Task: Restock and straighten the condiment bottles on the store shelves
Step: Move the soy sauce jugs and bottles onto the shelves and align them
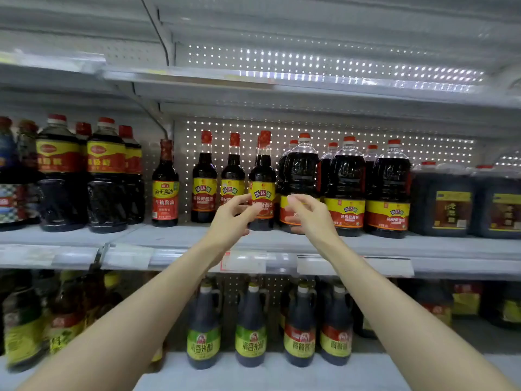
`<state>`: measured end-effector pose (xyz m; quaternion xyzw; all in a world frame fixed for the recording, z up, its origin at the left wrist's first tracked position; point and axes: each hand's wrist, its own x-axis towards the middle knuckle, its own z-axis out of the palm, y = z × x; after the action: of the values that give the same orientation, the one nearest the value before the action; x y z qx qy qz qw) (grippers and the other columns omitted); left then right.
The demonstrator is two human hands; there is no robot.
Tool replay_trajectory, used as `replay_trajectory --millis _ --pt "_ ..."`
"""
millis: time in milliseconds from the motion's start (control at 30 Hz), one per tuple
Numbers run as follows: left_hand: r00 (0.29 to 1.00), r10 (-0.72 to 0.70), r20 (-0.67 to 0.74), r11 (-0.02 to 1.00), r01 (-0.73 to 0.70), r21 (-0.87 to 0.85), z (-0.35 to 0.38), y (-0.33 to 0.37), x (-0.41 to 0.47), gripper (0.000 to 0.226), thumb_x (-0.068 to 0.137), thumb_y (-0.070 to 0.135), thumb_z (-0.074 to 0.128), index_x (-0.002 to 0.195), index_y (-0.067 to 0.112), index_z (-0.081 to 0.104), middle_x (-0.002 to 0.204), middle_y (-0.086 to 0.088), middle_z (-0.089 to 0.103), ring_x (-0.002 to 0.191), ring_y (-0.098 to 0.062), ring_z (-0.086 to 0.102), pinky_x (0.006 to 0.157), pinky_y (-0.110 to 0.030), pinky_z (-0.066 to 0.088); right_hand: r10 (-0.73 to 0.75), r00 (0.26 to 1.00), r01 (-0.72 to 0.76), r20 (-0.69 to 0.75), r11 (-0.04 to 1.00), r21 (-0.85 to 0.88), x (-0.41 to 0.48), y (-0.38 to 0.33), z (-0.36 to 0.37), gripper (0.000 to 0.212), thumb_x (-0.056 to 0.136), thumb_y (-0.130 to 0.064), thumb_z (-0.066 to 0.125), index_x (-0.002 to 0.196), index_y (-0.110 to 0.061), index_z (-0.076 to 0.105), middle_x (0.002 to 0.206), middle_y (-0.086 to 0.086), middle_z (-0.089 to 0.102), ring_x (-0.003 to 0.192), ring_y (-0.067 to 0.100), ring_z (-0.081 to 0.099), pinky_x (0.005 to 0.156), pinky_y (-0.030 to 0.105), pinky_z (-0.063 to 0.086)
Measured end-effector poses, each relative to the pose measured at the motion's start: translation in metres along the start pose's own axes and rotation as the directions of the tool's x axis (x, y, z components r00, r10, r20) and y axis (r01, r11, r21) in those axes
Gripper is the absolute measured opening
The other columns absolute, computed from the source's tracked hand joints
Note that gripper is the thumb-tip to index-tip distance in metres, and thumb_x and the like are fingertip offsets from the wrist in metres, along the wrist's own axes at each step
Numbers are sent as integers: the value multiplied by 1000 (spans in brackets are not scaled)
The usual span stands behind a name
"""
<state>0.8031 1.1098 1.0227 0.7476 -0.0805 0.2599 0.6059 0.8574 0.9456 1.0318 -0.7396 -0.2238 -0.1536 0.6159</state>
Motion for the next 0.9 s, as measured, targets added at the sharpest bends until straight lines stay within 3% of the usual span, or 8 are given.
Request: replay_trajectory --millis 233,433,600,733,800,900 --pt "997 -66 46 996 63 67 -10 -16 -107 51 92 39 60 138 23 46 123 -2 60 111 -14 57 98 -37 48 91 996 -91 9 996 -17 -104 11 -3 40 97 -37 54 128 -13 57 110 3 66 93 19 67 83 35 55" --pt "980 -190 61 981 187 58 2 -58 -187 46 93 25 61 136 15 49 110 -2 63 95 -7 59 78 -20 46 218 975 -216 37 975 -58 -186 59 -6 34 96 -36 56 123 -16 60 100 2 69 84 17 68 79 36 56" --pt "941 -333 58 942 329 66 17 -111 -233 45 92 29 62 133 16 51 106 1 62 97 -11 58 86 -29 47 338 939 -334 61 940 -66 -235 108 -2 27 96 -36 56 115 -17 62 95 0 68 75 11 66 69 28 52" --pt "899 -433 64 901 433 20 40 -160 -268 39 92 25 63 128 15 53 100 2 64 83 -2 59 72 -15 47 412 907 -406 84 910 -80 -271 165 -4 8 95 -34 58 94 -29 64 91 -1 70 82 19 68 69 28 51" --pt "873 -483 59 875 483 23 53 -190 -289 37 91 20 64 126 15 54 96 0 63 77 1 56 65 -9 46 460 884 -453 84 887 -88 -293 199 -3 8 95 -33 58 89 -34 62 89 -2 70 78 19 67 68 30 49" --pt "814 -577 65 816 576 41 69 -237 -321 46 86 31 71 127 15 55 97 2 63 78 -2 58 67 -16 47 550 826 -539 120 835 -116 -323 246 -2 10 97 -31 56 97 -24 63 88 -3 68 74 17 66 66 27 48"
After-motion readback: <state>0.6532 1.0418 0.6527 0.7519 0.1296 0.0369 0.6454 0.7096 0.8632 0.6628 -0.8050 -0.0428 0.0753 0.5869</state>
